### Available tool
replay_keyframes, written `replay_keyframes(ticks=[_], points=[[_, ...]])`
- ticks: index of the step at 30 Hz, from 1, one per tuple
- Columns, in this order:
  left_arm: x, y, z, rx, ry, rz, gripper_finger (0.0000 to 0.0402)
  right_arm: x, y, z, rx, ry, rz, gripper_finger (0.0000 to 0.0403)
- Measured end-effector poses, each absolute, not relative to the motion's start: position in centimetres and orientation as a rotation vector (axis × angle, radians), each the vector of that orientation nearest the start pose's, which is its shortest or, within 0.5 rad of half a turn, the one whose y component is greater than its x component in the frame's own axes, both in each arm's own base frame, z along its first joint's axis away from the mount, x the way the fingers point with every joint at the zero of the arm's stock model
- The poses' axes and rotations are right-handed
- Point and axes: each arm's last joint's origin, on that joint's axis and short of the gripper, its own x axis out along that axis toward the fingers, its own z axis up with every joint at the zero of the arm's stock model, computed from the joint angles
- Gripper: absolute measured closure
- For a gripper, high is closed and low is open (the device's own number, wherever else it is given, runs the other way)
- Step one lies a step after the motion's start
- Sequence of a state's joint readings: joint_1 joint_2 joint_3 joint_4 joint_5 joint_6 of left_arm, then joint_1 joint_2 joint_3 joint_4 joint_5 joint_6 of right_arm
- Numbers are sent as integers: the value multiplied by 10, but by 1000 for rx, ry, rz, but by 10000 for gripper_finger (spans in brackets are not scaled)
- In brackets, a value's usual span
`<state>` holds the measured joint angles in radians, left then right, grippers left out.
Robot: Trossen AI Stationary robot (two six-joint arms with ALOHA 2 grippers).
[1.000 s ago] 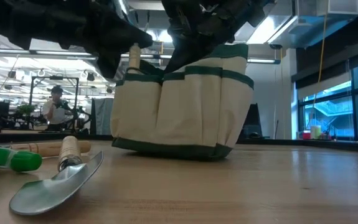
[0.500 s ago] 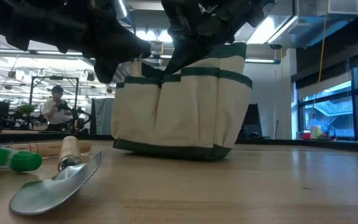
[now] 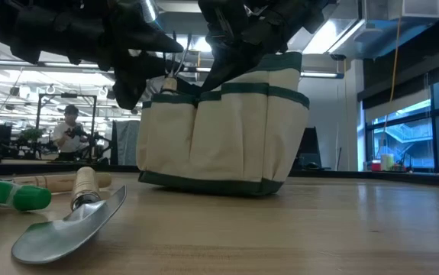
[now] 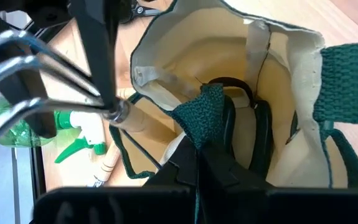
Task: Pick & Place Garden tools in Gardening bag
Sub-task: Put the brown hand rake into the green gardening bag
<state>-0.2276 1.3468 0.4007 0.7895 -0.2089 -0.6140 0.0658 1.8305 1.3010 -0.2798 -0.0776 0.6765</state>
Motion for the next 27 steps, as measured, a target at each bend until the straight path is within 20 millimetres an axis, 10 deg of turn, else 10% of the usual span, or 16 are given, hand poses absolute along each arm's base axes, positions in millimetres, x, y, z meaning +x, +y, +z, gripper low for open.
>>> replay_keyframes(ticks=[27], points=[[249,-58,184,-430,268,107,387,395,28,217,643,825,-143,400]])
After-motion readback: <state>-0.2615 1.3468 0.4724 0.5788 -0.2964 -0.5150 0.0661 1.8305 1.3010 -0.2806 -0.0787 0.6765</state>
